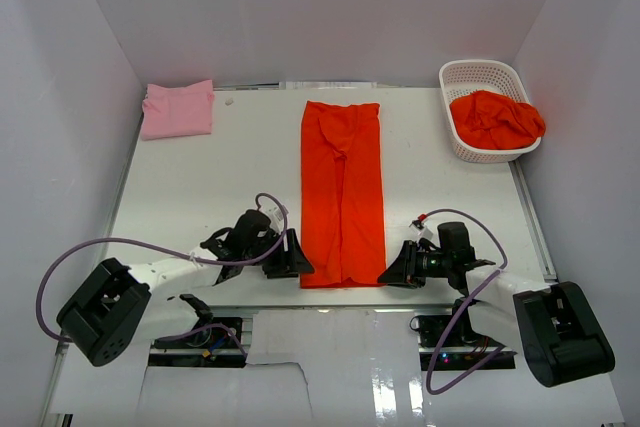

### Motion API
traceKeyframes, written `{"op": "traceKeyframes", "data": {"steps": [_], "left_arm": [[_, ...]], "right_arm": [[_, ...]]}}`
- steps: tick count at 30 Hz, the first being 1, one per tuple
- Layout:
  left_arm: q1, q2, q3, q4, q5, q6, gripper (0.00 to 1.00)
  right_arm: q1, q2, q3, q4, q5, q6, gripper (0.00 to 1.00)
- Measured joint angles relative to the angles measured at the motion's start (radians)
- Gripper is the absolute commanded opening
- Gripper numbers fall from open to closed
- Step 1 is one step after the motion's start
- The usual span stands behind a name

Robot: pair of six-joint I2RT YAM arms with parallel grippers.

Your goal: Fold and stack the t-shirts

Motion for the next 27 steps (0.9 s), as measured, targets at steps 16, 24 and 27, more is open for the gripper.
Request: {"op": "traceKeyframes", "data": {"steps": [16,24,27], "left_arm": [[0.0,0.013,0.017,-0.057,0.025,-0.008,0.65],[0.001,0.077,0.031,-0.006,0.058,-0.006,0.57],[0.001,0.077,0.027,-0.005,0.055,-0.004,0.5]], "right_arm": [[0.018,0.028,0.008,0.003,0.003,-0.003,0.14],[0.03,0.048,0.015,0.003,0.002,-0.015,0.08],[0.031,0.049,0.015,0.003,0.002,-0.016,0.08]]}}
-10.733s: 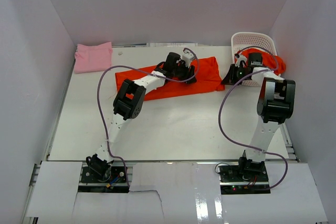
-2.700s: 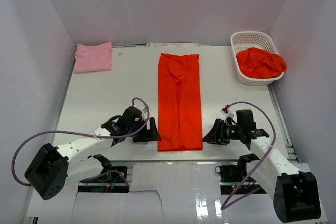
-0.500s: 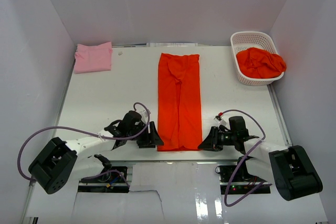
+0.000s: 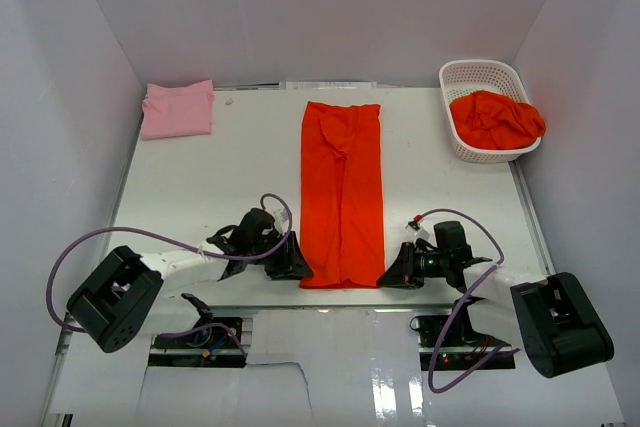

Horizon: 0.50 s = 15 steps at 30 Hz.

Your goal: Fold and stack the t-shirts

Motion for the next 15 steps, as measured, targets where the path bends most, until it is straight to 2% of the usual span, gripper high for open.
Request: {"op": "traceKeyframes", "data": {"steps": [2,10,11,13,14,15], "left_arm": [[0.0,-0.002,-0.006,0.0,-0.004,0.0,0.45],[0.0,-0.042,-0.035,-0.035,-0.006,-0.004,0.38],[0.0,-0.042,-0.036,-0.037,-0.006,-0.005,0.29],[0.0,-0.038,-0.035,-0.042,-0.011,0.004,0.26],[0.001,-0.028,-0.035,-0.044,-0.004,0.0,0.13],[0.001,-0.016,-0.034,-0.043,0.002,0.0,0.08]], "right_arm": [[0.002,0.0,0.0,0.0,0.0,0.0,0.08],[0.006,0.011,0.004,0.0,-0.006,-0.005,0.08],[0.006,0.011,0.004,0.0,-0.006,-0.006,0.08],[0.007,0.013,0.005,0.0,-0.007,-0.006,0.08],[0.008,0.013,0.005,0.0,-0.007,-0.006,0.08],[0.01,0.013,0.005,0.0,-0.007,-0.006,0.08]]}}
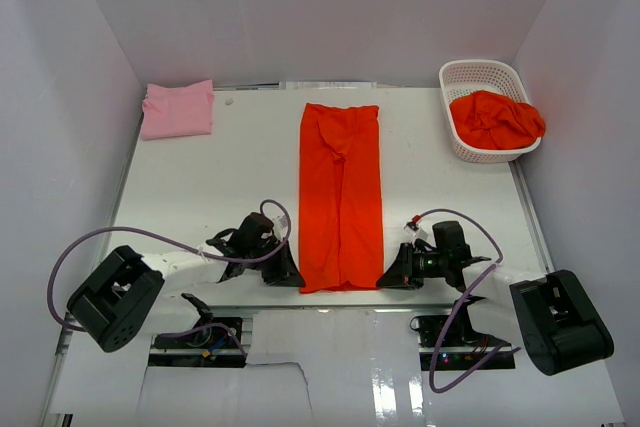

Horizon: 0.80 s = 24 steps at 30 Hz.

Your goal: Fold and stack the t-shirts

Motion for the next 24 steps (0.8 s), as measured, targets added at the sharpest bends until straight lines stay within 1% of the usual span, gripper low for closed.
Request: {"op": "traceKeyframes", "data": {"steps": [2,7,13,18,24], "left_arm": [[0.0,0.025,0.007,0.002,0.025,0.003,0.0],[0.0,0.05,0.018,0.007,0.056,0.013,0.0],[0.0,0.037,0.018,-0.021,0.064,0.022,0.0],[0.0,-0.001,0.03,-0.116,0.049,0.031,0.0],[-0.001,-0.032,0.111,-0.266,0.005,0.044,0.0]], "right_arm": [[0.002,0.0,0.0,0.0,-0.001,0.0,0.08],[0.008,-0.026,0.0,-0.023,0.006,-0.003,0.08],[0.014,-0.125,0.012,-0.143,0.038,-0.025,0.08],[0.018,-0.215,0.065,-0.275,0.054,-0.039,0.08],[0.021,-0.237,0.146,-0.359,0.048,-0.054,0.08]]}}
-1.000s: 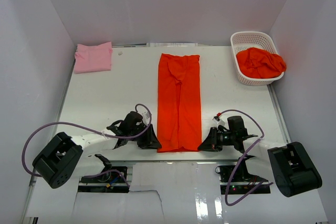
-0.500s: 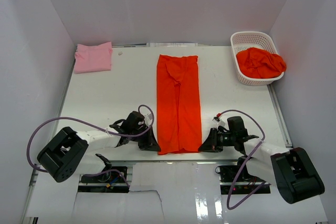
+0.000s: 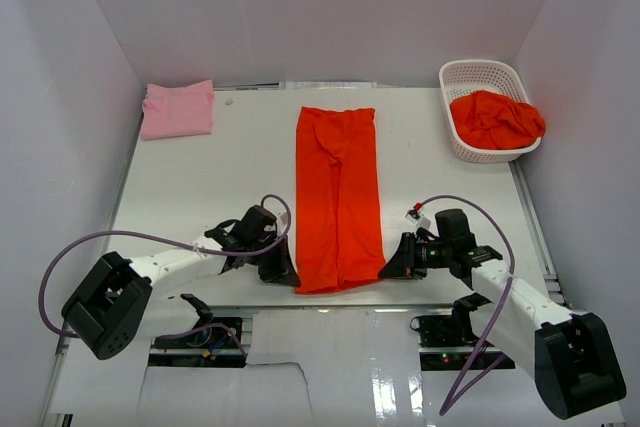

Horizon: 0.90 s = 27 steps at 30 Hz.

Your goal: Fold and stack the t-shirts

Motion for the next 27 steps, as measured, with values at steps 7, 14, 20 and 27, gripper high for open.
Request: {"op": "traceKeyframes", "data": {"steps": [7,14,20,27], "left_arm": [[0.0,0.003,0.092,-0.068,-0.009,0.016,0.0],[0.0,0.046,0.174,-0.112,-0.02,0.036,0.0],[0.034,0.053,0.232,-0.153,-0.026,0.066,0.0],[0.111,0.106,0.313,-0.192,-0.026,0.126,0.0]], "right_arm": [[0.0,0.033,0.059,-0.046,-0.022,-0.008,0.08],[0.0,0.079,0.121,-0.068,-0.039,-0.024,0.08],[0.0,0.138,0.206,-0.087,-0.051,-0.052,0.08],[0.001,0.222,0.32,-0.095,-0.064,-0.072,0.08]]}}
